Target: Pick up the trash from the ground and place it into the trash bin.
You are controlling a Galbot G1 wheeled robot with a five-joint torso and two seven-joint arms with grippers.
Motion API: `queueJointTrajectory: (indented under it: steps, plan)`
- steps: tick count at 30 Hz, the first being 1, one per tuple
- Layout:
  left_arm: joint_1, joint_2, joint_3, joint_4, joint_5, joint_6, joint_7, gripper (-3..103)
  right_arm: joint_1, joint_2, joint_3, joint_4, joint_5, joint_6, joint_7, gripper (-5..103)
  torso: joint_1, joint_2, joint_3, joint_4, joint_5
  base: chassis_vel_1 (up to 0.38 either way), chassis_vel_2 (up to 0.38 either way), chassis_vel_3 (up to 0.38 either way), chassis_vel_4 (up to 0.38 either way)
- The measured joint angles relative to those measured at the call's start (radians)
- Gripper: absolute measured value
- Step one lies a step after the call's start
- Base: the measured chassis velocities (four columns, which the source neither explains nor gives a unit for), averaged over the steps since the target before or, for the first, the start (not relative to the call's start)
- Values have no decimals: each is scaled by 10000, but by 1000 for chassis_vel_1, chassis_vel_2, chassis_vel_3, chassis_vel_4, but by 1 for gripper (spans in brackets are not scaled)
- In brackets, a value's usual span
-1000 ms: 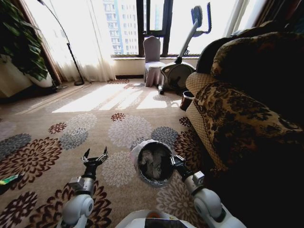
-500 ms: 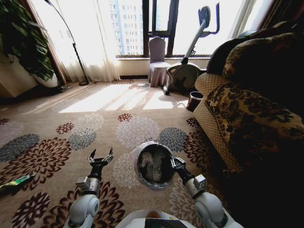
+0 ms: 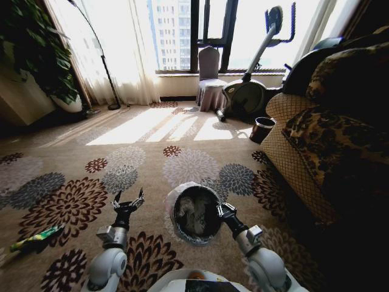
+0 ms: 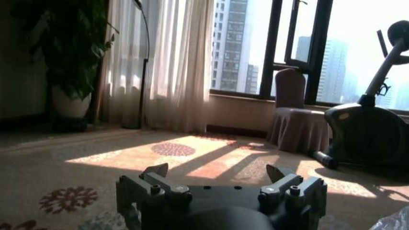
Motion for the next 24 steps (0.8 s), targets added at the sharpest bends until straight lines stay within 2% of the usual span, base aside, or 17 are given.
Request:
queueJointTrajectory:
  steps: [4,6,8,11,24]
  plan:
    - [-27,29,6,41,-33,17,-17,100,-3,-26,-18,25,-2,0,1,4,0,1,-1,-2,-13,348,366,-364,-366]
    - [-37,49,-2,69,-60,18,-18,100,8,-55,-25,39,13,-6,4,4,0,-1,0,1,0,382,363,-362,-355]
    - [-48,63,-6,88,-89,23,-19,100,19,-70,-29,39,21,-20,10,4,1,0,0,-1,-15,363,354,-344,-336]
    - [-76,85,-17,99,-111,31,-19,100,38,-70,-67,36,21,-29,10,4,0,0,0,-1,-4,361,358,-347,-337]
    - [-151,34,-57,162,-122,75,-85,100,426,8,-351,-208,172,74,13,4,0,-2,1,1,-5,345,339,-359,-346]
